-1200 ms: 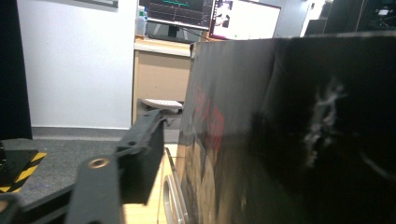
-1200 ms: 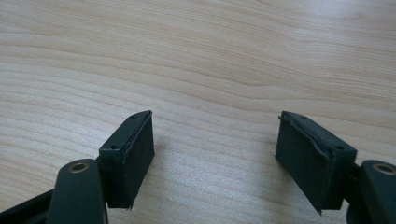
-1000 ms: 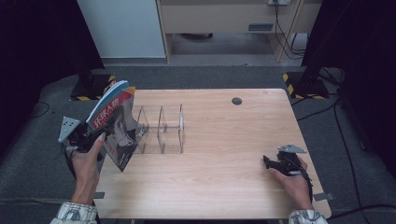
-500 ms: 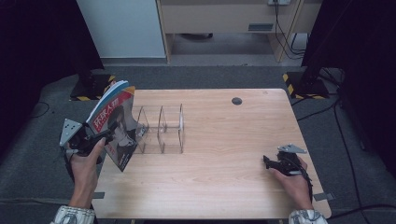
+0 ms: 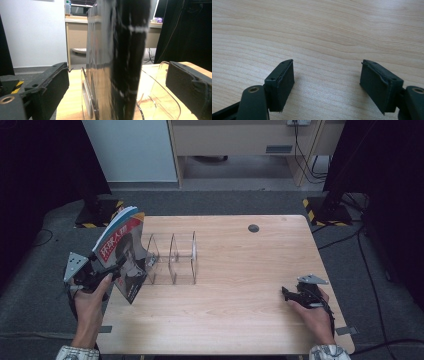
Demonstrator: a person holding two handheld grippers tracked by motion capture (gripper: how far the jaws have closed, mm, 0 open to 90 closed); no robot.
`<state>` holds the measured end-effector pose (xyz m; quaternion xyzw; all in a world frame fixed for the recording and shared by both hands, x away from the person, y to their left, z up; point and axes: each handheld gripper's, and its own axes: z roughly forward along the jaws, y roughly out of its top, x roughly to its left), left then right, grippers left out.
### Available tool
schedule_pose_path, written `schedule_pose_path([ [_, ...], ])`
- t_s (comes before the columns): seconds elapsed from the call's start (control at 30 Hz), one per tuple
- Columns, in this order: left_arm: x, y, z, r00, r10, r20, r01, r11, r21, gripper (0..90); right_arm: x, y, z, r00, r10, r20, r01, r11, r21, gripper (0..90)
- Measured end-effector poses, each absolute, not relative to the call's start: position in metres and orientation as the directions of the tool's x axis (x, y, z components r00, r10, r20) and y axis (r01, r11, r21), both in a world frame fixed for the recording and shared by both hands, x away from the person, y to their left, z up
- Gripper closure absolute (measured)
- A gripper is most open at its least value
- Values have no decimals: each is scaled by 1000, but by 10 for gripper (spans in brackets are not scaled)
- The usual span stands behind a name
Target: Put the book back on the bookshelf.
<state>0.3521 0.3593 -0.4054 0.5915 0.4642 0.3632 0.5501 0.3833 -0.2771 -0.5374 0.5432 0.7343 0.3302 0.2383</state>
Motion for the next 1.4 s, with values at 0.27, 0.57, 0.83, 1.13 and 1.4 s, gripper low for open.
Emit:
schedule_pose_path([
  [0.27,345,360,-413,306,949,-73,169,21,985,39,383,-277,-537,-297,955,7,640,193,744,270],
  [0.57,337,362,-424,300,951,-75,191,18,981,40,383,-277,-537,-298,955,7,640,194,744,268],
  [0.83,330,361,-439,300,950,-89,217,23,976,49,383,-277,-538,-298,955,7,640,195,744,265],
  [1.13,318,361,-445,306,947,-96,231,23,973,57,383,-277,-537,-299,954,5,639,197,744,262],
  [1.4,304,358,-447,318,943,-97,247,16,969,64,383,-277,-537,-300,954,5,639,198,743,259],
])
